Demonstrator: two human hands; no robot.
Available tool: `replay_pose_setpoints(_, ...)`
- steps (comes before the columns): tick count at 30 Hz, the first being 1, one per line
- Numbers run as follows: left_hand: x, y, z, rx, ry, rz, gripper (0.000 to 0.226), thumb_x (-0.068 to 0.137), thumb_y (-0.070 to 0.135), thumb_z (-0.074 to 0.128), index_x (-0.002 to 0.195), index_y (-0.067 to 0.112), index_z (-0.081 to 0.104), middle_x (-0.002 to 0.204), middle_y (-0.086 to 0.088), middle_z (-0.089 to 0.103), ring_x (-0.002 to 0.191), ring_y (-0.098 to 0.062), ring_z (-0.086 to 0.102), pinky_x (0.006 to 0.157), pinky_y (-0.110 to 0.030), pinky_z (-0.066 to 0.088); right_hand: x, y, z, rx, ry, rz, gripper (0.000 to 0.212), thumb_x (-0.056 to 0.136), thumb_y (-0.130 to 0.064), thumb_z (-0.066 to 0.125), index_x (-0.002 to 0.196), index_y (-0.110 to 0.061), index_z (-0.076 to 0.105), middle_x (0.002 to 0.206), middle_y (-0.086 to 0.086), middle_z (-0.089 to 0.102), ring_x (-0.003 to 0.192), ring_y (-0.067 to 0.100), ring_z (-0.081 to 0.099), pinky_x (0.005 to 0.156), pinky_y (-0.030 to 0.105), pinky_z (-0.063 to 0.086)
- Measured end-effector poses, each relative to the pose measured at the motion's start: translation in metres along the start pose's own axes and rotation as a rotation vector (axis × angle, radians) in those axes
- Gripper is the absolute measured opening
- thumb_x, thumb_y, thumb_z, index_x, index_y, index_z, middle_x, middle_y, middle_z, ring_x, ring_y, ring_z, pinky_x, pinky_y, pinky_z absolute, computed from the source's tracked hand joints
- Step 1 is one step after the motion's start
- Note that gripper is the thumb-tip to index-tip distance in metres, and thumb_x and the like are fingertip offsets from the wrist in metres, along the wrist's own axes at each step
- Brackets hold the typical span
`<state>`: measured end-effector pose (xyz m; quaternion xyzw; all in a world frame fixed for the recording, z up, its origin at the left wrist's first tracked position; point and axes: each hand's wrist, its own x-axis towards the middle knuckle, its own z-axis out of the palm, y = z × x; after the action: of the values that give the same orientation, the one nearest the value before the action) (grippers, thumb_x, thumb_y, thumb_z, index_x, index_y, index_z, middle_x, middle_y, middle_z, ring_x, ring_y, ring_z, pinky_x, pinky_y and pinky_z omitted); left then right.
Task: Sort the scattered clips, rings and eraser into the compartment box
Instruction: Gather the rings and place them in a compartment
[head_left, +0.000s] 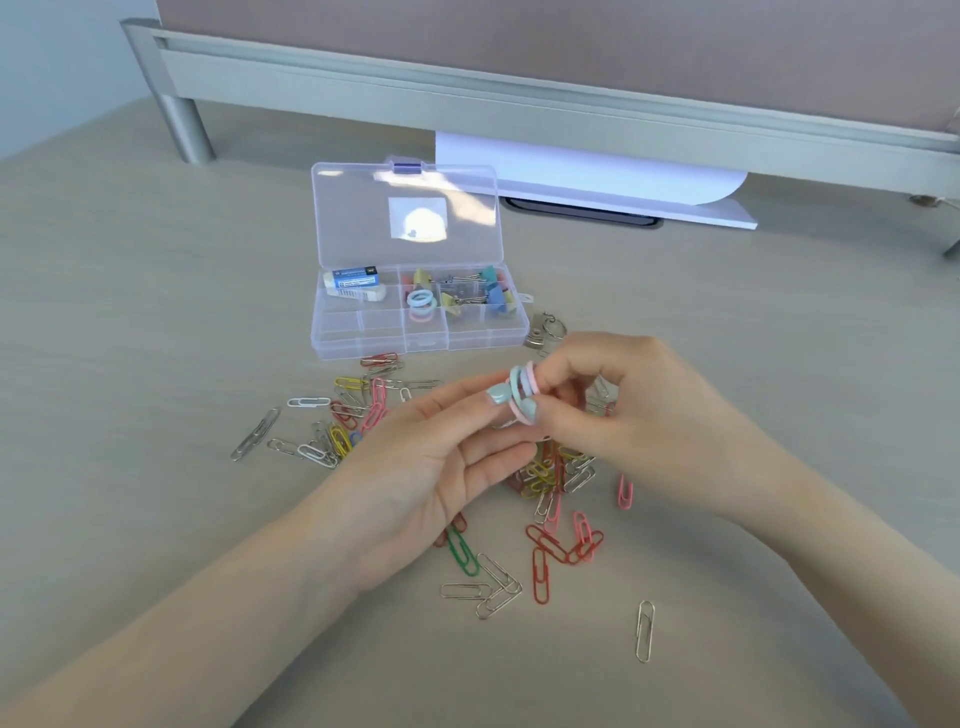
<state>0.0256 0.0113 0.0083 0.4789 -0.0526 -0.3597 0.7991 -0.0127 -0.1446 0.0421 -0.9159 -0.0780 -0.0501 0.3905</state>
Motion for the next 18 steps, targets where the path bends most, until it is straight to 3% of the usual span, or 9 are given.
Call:
replay_pose_setpoints(5,0.005,0.009,-0.007,-0.06,0.052,0.047,0.036,0.072,0.017,0.056,0.105,0.004,0.063,0.097,-0.01,0.072,0.084,-0.014,0.068,0.072,-0.022,0.056,0.012,-0.005,0.004,-0.006,-0.056,-0.039,0.013,0.08,-0.026,0.063,0.075,-0.015,0.068,0.073,0.002,0.053,0.067,0.014,0.049,0.064,0.022,0.041)
replay_pose_setpoints(8,0.006,0.02,-0.012,0.056,0.146,0.148,0.028,0.068,0.021,0.061,0.095,0.013,0.065,0.087,-0.002,0.074,0.08,-0.012,0.069,0.074,-0.023,0.056,0.03,-0.007,0.007,-0.097,-0.043,-0.103,0.02,0.083,-0.023,0.062,0.07,-0.007,0.063,0.063,0.007,0.044,0.064,0.018,0.043,0.06,0.024,0.035)
replay_pose_setpoints(10,0.009,0.029,-0.023,0.34,0.28,0.306,0.019,0.076,0.022,0.064,0.095,0.023,0.064,0.088,0.005,0.073,0.08,-0.008,0.066,0.078,-0.024,0.053,0.053,-0.004,0.01,-0.313,0.018,-0.205,0.026,0.083,-0.025,0.059,0.062,-0.011,0.054,0.055,-0.002,0.035,0.056,0.015,0.036,0.062,0.024,0.028)
replay_pose_setpoints(12,0.012,0.04,-0.043,0.829,0.447,0.588,0.015,0.083,0.02,0.058,0.096,0.027,0.059,0.1,0.007,0.066,0.079,0.002,0.058,0.077,-0.011,0.044,0.081,0.003,0.013,-0.533,0.057,-0.278,0.03,0.082,-0.026,0.056,0.058,-0.019,0.04,0.054,-0.007,0.031,0.052,0.014,0.03,0.072,0.029,0.031)
replay_pose_setpoints(14,0.019,0.047,-0.067,1.295,0.504,0.781,0.022,0.083,0.022,0.051,0.104,0.019,0.057,0.121,-0.004,0.054,0.102,-0.007,0.052,0.091,-0.012,0.034,0.105,0.008,0.016,-0.661,0.005,-0.29,0.032,0.083,-0.023,0.057,0.058,-0.021,0.037,0.053,-0.01,0.029,0.053,0.012,0.03,0.087,0.039,0.035)
replay_pose_setpoints(16,0.024,0.049,-0.085,1.458,0.531,0.723,0.04,0.078,0.034,0.041,0.107,0.013,0.058,0.126,-0.011,0.052,0.113,-0.027,0.049,0.1,-0.033,0.033,0.121,0.011,0.023,-0.736,-0.088,-0.283,0.027,0.086,-0.024,0.054,0.061,-0.021,0.043,0.056,-0.012,0.031,0.062,0.014,0.035,0.1,0.04,0.028)
replay_pose_setpoints(18,0.027,0.051,-0.091,1.447,0.563,0.646,0.047,0.075,0.041,0.037,0.107,0.014,0.059,0.124,-0.011,0.053,0.113,-0.032,0.049,0.099,-0.041,0.036,0.129,0.011,0.029,-0.743,-0.173,-0.27,0.023,0.086,-0.023,0.052,0.063,-0.02,0.047,0.057,-0.012,0.034,0.069,0.016,0.038,0.101,0.038,0.025)
